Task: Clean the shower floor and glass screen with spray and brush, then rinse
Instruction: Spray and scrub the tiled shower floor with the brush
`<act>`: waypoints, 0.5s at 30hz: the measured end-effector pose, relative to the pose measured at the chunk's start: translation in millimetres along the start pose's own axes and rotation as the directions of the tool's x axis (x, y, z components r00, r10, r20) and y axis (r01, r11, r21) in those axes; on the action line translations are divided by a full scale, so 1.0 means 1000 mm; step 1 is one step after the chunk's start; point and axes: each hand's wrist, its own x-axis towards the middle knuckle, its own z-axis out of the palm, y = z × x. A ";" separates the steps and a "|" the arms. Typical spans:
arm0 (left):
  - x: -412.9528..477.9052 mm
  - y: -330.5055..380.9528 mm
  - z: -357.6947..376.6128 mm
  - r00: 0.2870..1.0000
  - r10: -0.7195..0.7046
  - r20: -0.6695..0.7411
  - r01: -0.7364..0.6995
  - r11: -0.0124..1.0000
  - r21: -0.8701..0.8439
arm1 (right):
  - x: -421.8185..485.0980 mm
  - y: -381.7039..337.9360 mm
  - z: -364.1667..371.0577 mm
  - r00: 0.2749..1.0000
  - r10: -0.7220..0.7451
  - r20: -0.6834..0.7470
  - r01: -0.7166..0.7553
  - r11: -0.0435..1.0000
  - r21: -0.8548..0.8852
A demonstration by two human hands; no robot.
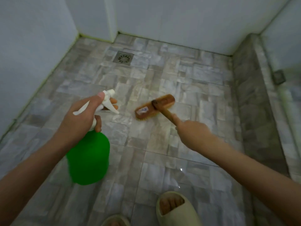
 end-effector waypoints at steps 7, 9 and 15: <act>0.025 0.017 0.059 0.985 0.038 0.168 -0.046 0.998 0.042 | -0.090 0.056 0.009 0.960 0.168 0.223 -0.179 0.983 0.032; 0.030 0.019 0.080 0.976 0.050 0.213 -0.071 0.993 0.091 | -0.062 0.065 0.028 0.961 0.245 0.125 -0.251 0.967 0.034; 0.040 0.017 0.132 0.946 0.066 0.318 -0.113 0.985 0.133 | -0.090 0.095 0.034 0.917 0.330 0.225 -0.361 0.925 0.118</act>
